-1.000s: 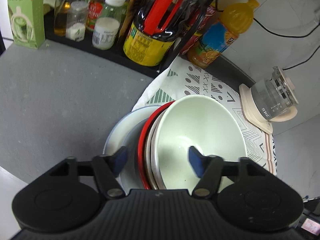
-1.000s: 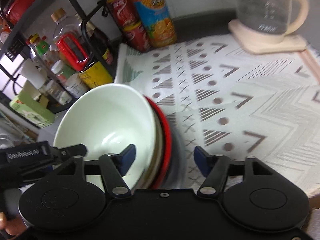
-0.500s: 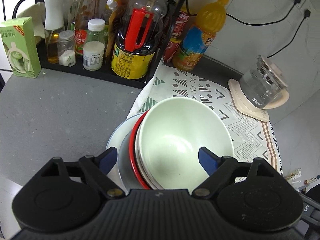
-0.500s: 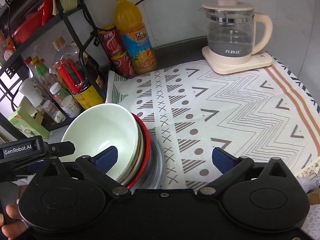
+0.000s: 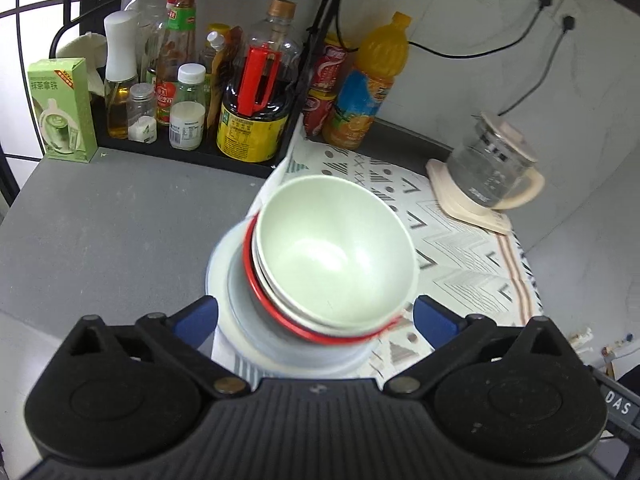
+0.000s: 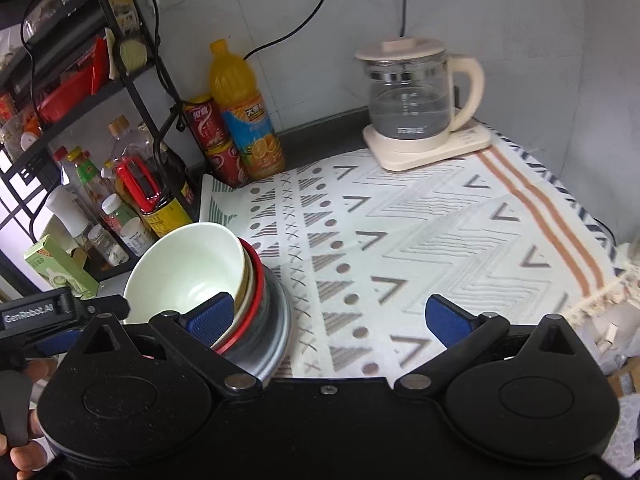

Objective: Organize plates and bowls

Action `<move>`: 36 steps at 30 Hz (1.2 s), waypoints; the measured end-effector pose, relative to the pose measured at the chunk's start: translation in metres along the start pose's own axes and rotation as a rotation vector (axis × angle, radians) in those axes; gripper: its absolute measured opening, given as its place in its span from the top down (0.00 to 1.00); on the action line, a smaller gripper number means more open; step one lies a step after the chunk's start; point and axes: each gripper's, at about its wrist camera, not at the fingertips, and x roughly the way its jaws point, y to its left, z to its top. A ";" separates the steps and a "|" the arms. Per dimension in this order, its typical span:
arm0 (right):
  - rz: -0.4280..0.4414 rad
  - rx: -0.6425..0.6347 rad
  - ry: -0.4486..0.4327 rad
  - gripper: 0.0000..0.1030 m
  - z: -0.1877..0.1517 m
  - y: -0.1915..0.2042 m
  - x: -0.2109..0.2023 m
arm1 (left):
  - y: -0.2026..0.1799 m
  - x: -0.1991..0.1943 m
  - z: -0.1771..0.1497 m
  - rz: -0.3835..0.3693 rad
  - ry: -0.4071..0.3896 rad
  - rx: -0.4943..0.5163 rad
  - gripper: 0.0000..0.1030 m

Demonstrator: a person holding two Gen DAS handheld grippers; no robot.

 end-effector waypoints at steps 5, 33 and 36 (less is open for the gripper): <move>-0.032 -0.004 -0.039 0.00 -0.018 -0.011 -0.033 | -0.011 -0.029 -0.018 0.017 -0.033 0.066 0.00; -0.060 -0.021 -0.186 0.00 -0.101 -0.022 -0.158 | 0.009 -0.154 -0.107 0.004 -0.162 0.198 0.00; -0.027 -0.034 -0.183 0.00 -0.112 -0.021 -0.166 | 0.012 -0.161 -0.117 -0.003 -0.169 0.223 0.00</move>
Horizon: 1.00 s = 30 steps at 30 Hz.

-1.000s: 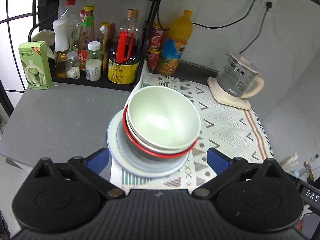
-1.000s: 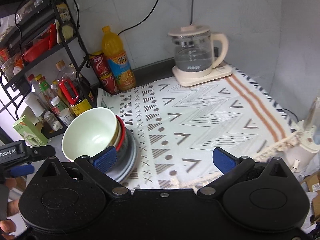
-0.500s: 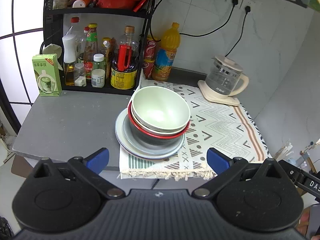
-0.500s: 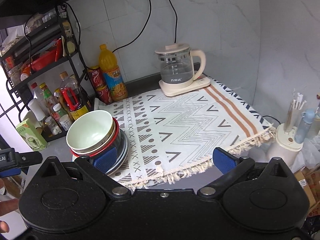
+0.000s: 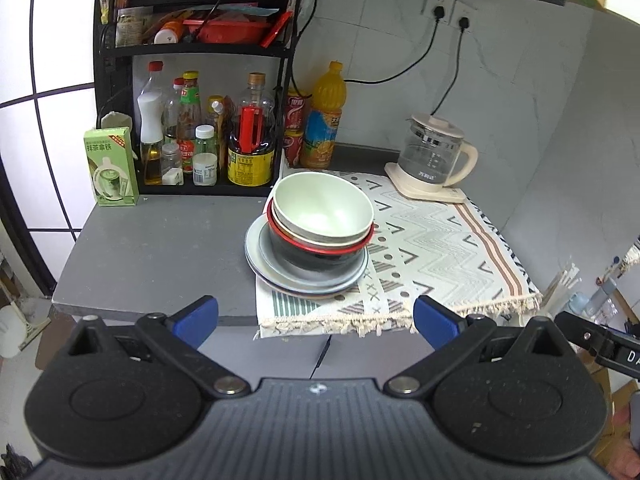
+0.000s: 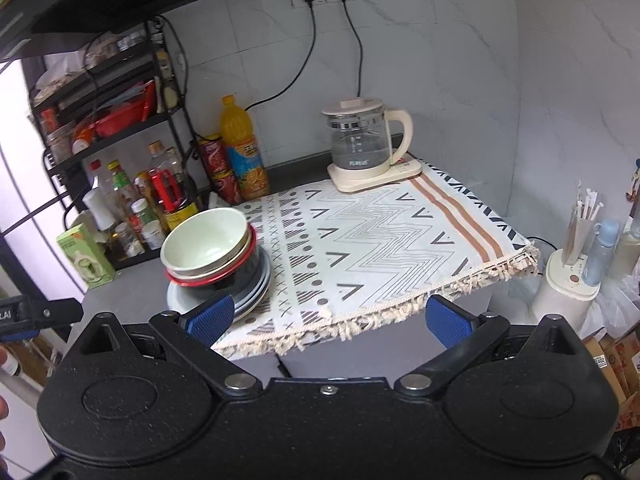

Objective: Organize plates and bowls

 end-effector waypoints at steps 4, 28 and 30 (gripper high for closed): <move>0.014 -0.008 0.001 0.00 -0.011 0.003 -0.009 | 0.002 -0.010 -0.009 0.007 -0.005 0.028 0.00; 0.041 -0.072 -0.018 0.00 -0.026 0.006 -0.044 | 0.025 -0.040 -0.032 -0.023 -0.024 0.023 0.00; 0.041 -0.070 -0.018 0.00 -0.026 0.007 -0.044 | 0.025 -0.040 -0.031 -0.021 -0.026 0.023 0.01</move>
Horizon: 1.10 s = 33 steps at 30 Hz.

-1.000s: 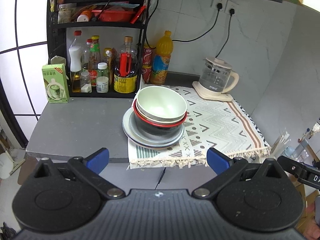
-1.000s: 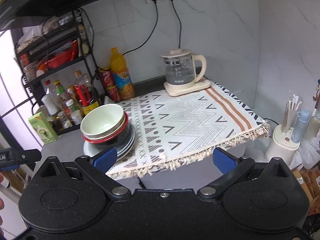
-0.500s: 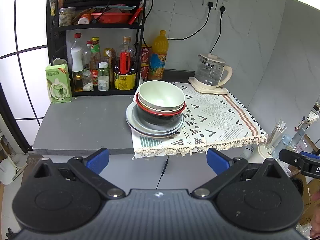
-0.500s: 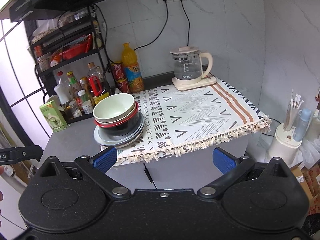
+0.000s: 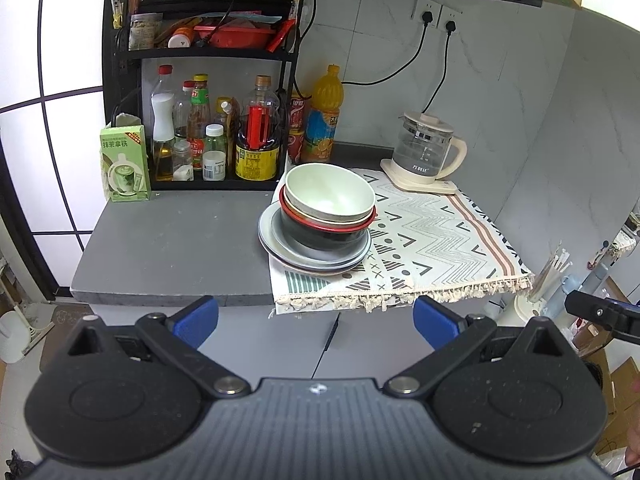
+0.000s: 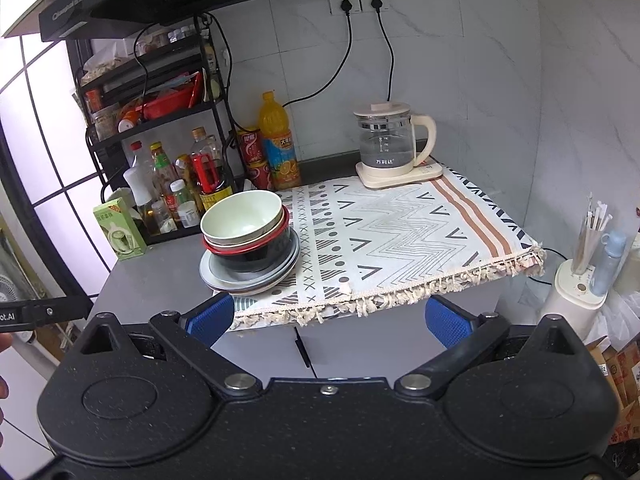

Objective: Organize plates and bowls

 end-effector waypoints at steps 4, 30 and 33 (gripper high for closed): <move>-0.003 0.002 0.007 0.00 0.000 0.001 0.002 | 0.000 0.001 0.001 0.001 -0.003 -0.004 0.01; -0.017 0.032 0.011 0.00 -0.005 -0.009 0.006 | -0.016 0.013 0.006 -0.009 0.010 0.014 0.01; -0.020 0.032 0.014 0.00 -0.005 -0.009 0.007 | -0.017 0.015 0.006 -0.011 0.014 0.013 0.01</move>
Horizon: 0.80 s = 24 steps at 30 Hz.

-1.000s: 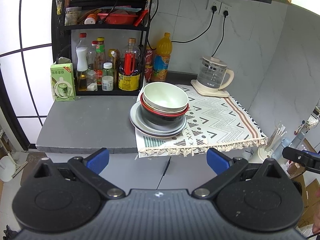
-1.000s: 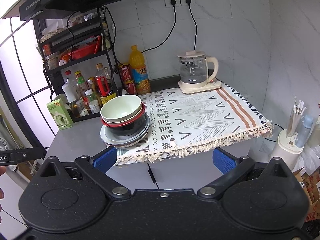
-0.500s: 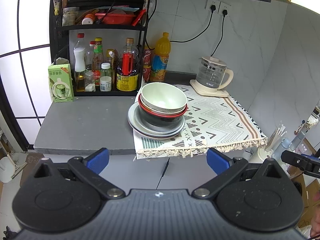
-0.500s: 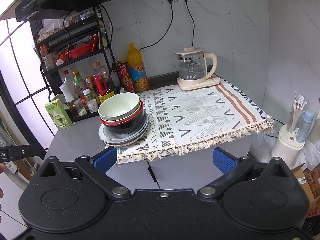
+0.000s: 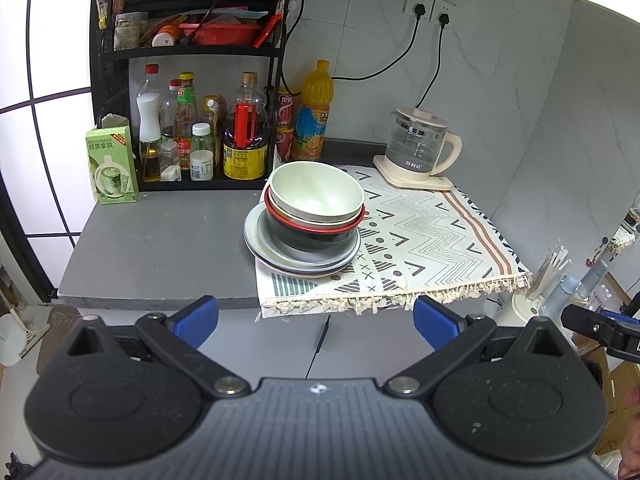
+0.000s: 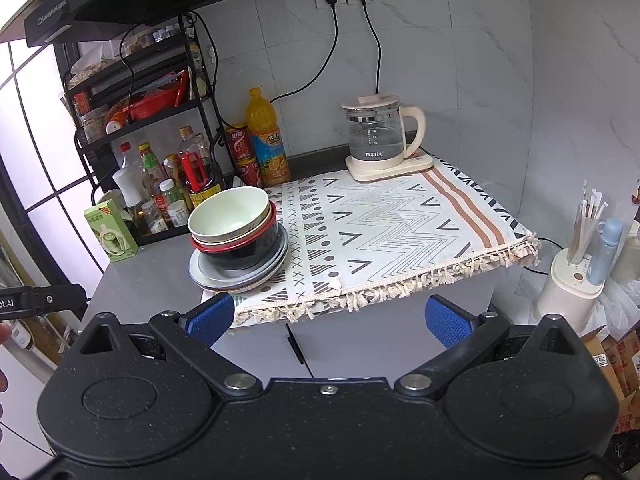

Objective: Organize plates and bowls

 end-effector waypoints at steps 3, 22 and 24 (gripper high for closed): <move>0.001 -0.002 0.003 0.00 0.000 -0.002 0.000 | -0.002 0.003 0.001 0.000 0.002 0.002 0.00; 0.015 -0.026 0.016 0.00 0.006 0.000 0.009 | -0.005 0.015 0.007 -0.005 0.013 0.008 0.01; 0.016 -0.031 0.021 0.00 0.007 0.001 0.011 | -0.005 0.017 0.008 -0.004 0.016 0.012 0.00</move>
